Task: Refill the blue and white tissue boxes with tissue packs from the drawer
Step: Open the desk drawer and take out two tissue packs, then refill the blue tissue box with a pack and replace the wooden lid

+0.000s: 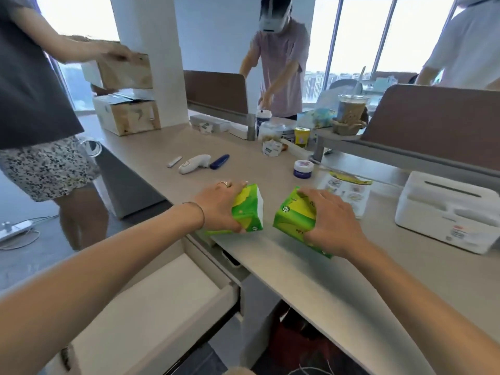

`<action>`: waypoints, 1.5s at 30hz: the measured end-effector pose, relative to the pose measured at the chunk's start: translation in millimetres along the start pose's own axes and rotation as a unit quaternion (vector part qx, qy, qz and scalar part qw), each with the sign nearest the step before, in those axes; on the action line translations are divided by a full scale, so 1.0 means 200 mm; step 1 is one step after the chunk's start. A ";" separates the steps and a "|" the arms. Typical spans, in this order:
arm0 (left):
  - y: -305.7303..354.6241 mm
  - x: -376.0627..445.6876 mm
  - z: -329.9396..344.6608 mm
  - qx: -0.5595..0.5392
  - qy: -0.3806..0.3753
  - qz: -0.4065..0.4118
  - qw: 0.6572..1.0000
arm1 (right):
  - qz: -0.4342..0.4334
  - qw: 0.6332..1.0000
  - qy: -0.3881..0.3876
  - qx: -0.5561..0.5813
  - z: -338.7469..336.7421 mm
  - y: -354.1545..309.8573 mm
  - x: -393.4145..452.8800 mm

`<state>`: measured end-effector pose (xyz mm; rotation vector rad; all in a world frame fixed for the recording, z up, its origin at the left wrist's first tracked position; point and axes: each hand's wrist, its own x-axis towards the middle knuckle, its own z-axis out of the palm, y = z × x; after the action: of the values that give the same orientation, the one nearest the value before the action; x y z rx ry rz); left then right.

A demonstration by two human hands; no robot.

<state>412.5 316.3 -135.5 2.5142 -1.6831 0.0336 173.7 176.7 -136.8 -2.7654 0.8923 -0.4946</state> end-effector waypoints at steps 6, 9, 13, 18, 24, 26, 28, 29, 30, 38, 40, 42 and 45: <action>0.17 0.19 0.04 0.013 -0.039 0.012 0.999 | 0.038 0.998 -0.045 -0.005 0.01 0.22 0.02; 0.22 0.25 0.08 0.030 -0.069 0.001 0.997 | 0.045 0.998 -0.046 0.004 0.03 0.29 0.03; 0.24 0.28 0.11 0.034 -0.092 -0.016 0.995 | 0.036 0.998 -0.051 -0.008 0.07 0.33 0.04; 0.27 0.26 0.13 0.043 -0.087 -0.022 0.995 | 0.019 0.998 -0.051 -0.022 0.09 0.32 0.03; 0.51 0.21 0.06 -0.038 0.030 0.051 0.998 | 0.014 0.998 0.042 0.047 -0.04 0.38 -0.06; 0.63 0.21 0.03 -0.092 0.069 0.078 0.990 | 0.020 0.996 0.069 0.059 -0.12 0.42 -0.11; 0.78 0.22 0.01 -0.126 0.097 0.107 0.981 | 0.026 0.993 0.094 0.060 -0.21 0.47 -0.16; 0.86 0.23 0.01 -0.137 0.105 0.121 0.977 | 0.029 0.992 0.105 0.056 -0.24 0.51 -0.20; 0.94 0.24 0.02 -0.150 0.108 0.134 0.974 | 0.032 0.992 0.114 0.053 -0.28 0.55 -0.23; 1.54 0.31 0.09 -0.204 0.108 0.207 0.951 | 0.102 0.981 0.163 0.028 -0.53 0.93 -0.51; 1.68 0.32 0.10 -0.210 0.105 0.221 0.947 | 0.126 0.976 0.175 0.022 -0.59 1.04 -0.59; 1.82 0.33 0.12 -0.210 0.107 0.236 0.943 | 0.145 0.972 0.185 0.008 -0.63 1.15 -0.67; 2.01 0.37 0.15 -0.214 0.104 0.257 0.936 | 0.176 0.965 0.194 -0.002 -0.70 1.29 -0.76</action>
<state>67.8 94.2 -126.2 1.6573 -1.9504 -0.0200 -131.4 49.8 -117.6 -2.4666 1.4333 -0.9815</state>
